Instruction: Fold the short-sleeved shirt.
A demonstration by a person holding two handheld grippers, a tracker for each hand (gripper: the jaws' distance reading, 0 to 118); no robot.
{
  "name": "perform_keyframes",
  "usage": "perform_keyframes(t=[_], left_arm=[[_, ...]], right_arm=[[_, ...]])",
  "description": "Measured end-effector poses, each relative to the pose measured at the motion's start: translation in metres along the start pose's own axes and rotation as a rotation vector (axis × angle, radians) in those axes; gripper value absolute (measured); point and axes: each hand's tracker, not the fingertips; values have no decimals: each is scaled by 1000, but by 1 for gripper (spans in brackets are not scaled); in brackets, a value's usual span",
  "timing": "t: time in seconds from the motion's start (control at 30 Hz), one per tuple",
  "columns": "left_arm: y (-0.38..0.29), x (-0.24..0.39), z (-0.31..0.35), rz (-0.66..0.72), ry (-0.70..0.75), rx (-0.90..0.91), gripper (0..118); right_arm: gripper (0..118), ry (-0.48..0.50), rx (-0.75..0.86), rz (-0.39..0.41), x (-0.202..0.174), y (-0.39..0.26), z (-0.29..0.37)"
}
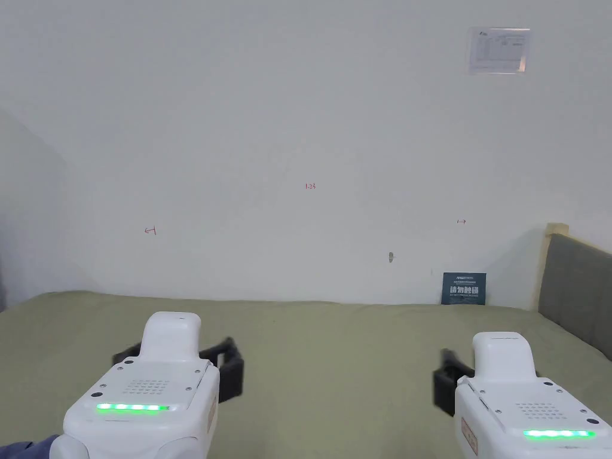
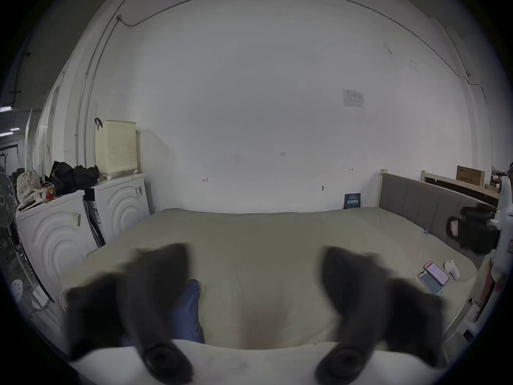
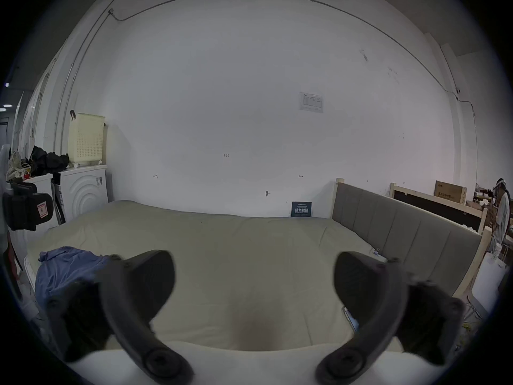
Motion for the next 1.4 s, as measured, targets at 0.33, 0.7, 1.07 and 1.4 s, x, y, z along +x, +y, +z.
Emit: perform_keyframes(t=[0.33, 0.7, 1.07, 1.4], left_arm=[[-11, -5, -7, 33, -5, -44, 1], [-20, -35, -6, 33, 35, -67, 1], [-29, -179, 43, 85, 379, -90, 1], [-47, -268, 87, 114, 603, -142, 1]], right_arm=[[0, -12, -31, -44, -2, -16, -1], [0, 59, -46, -38, -17, -16, -16], [0, 377, -31, -9, -159, -7, -39], [0, 547, -37, -12, -243, -7, -44]])
